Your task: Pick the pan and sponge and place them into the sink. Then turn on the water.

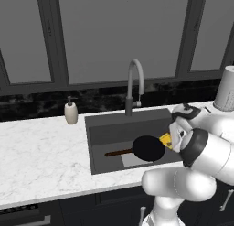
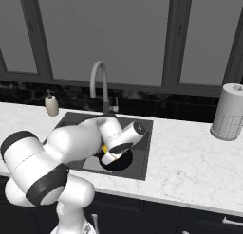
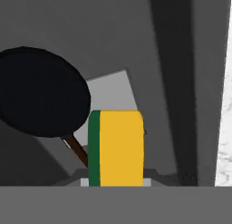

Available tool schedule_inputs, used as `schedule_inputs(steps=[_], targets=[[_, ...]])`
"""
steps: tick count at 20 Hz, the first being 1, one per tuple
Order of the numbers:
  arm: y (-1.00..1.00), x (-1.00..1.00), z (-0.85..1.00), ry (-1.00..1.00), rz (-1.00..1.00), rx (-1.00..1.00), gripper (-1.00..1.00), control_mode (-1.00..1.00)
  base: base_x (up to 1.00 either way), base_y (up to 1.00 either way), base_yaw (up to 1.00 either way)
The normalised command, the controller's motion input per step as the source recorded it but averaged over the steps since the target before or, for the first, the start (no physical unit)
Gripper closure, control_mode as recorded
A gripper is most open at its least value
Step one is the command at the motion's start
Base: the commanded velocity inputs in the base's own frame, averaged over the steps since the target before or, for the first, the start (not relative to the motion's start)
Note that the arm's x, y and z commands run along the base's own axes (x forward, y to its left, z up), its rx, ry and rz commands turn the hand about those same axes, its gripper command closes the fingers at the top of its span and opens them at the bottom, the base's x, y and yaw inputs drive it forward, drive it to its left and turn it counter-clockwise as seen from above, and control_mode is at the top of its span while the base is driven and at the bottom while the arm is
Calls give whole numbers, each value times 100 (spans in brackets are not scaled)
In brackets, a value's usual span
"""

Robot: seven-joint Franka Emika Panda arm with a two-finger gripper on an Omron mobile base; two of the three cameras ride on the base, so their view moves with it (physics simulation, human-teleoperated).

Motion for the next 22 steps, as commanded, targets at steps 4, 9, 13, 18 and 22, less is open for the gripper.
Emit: schedule_inputs(steps=[4, 9, 13, 18, 22], targets=[[2, 45, -31, 0, 0, 0, 100, -100, 0, 0, 0], [11, 46, -33, 0, 0, -1, 100, -100, 0, 0, 0], [14, 40, -39, 0, 0, -4, 100, -100, 0, 0, 0], [8, 35, -46, 5, 1, -8, 100, -100, 0, 0, 0], [0, 33, -46, 6, 3, -4, 100, -100, 0, 0, 0]])
